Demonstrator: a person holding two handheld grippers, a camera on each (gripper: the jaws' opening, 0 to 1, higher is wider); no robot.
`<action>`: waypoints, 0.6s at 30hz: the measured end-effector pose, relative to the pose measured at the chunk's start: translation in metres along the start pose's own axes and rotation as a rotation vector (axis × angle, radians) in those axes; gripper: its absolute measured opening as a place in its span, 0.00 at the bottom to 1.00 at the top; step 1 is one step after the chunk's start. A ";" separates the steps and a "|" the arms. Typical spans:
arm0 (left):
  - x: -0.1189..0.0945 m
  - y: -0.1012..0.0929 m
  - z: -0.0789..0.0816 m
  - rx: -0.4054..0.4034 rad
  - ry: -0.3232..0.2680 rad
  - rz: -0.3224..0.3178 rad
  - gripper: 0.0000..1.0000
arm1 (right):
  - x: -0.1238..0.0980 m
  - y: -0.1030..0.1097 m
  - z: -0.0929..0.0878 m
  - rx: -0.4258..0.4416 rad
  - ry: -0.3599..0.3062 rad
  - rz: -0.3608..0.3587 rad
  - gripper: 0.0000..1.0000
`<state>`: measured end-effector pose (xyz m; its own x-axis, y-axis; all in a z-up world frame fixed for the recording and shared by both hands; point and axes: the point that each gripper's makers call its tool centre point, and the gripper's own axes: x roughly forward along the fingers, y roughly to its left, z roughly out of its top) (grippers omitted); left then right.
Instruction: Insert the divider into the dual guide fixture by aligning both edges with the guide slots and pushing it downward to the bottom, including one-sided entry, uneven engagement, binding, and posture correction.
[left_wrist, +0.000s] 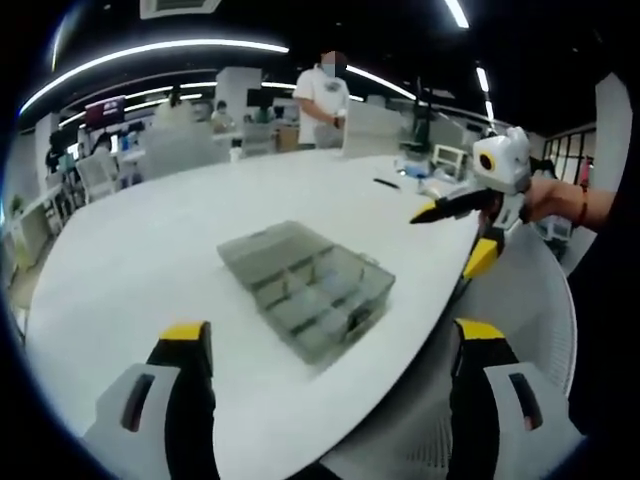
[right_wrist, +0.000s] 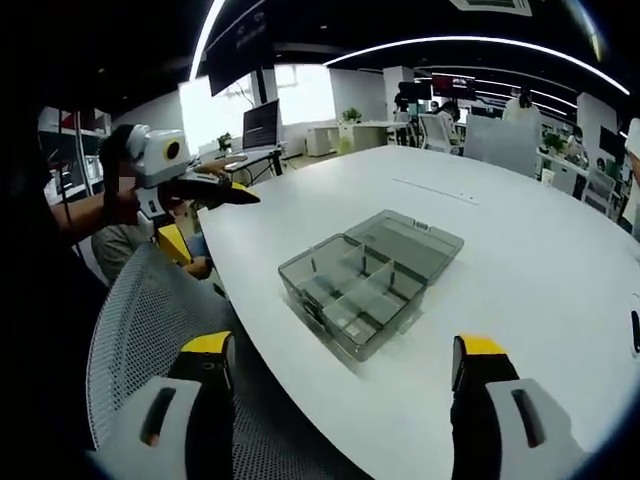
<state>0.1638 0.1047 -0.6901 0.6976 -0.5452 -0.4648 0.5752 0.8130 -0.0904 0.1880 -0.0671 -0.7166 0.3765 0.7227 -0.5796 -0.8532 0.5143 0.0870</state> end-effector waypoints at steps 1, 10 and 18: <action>-0.001 0.002 -0.001 -0.005 -0.002 0.000 0.98 | 0.001 -0.001 -0.001 -0.003 0.007 -0.001 0.89; -0.003 0.008 -0.007 -0.009 0.003 0.010 0.98 | 0.004 -0.001 -0.001 -0.010 0.017 0.004 0.88; -0.003 0.012 -0.009 -0.009 0.002 0.011 0.98 | 0.007 0.000 0.002 -0.017 0.019 0.012 0.88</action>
<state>0.1649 0.1180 -0.6980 0.7030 -0.5363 -0.4672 0.5637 0.8206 -0.0938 0.1908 -0.0611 -0.7191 0.3590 0.7199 -0.5940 -0.8637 0.4975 0.0810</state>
